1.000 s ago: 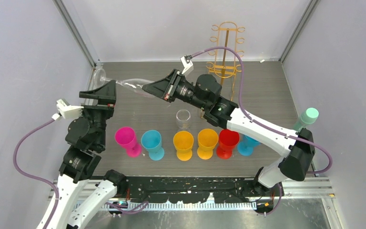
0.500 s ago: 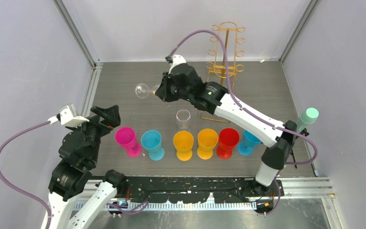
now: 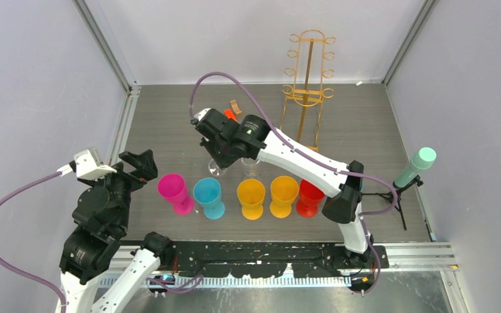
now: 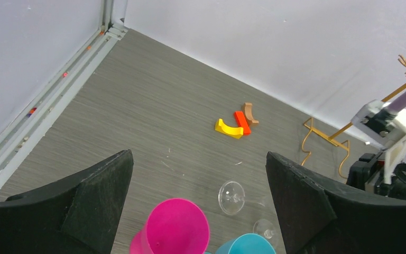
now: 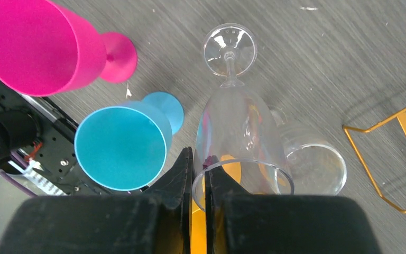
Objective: Take the wine glass off the wine glass rack
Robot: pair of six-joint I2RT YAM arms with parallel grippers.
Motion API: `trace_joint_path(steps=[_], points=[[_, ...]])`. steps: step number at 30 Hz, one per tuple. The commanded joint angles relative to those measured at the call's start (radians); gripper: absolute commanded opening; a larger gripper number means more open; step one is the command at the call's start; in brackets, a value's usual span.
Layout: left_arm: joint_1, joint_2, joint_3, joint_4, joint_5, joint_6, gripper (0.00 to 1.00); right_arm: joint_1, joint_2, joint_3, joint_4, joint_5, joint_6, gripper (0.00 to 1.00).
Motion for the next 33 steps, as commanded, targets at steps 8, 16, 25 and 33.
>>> trace_joint_path(steps=[8, 16, 25, 33], points=[[-0.001, -0.012, 0.013, -0.017, 0.002, 0.020, 1.00, 0.014, 0.128, 0.155, -0.145, -0.026, -0.070, 0.00], [-0.001, -0.011, 0.020, -0.029, 0.011, 0.013, 1.00, 0.014, 0.180, 0.194, -0.158, -0.063, -0.074, 0.02], [-0.001, -0.012, 0.023, -0.037, 0.019, 0.007, 1.00, 0.014, 0.208, 0.266, -0.166, -0.060, -0.074, 0.27], [-0.001, -0.010, 0.049, -0.065, 0.021, 0.006, 1.00, 0.014, 0.267, 0.412, -0.172, -0.010, -0.079, 0.42]])
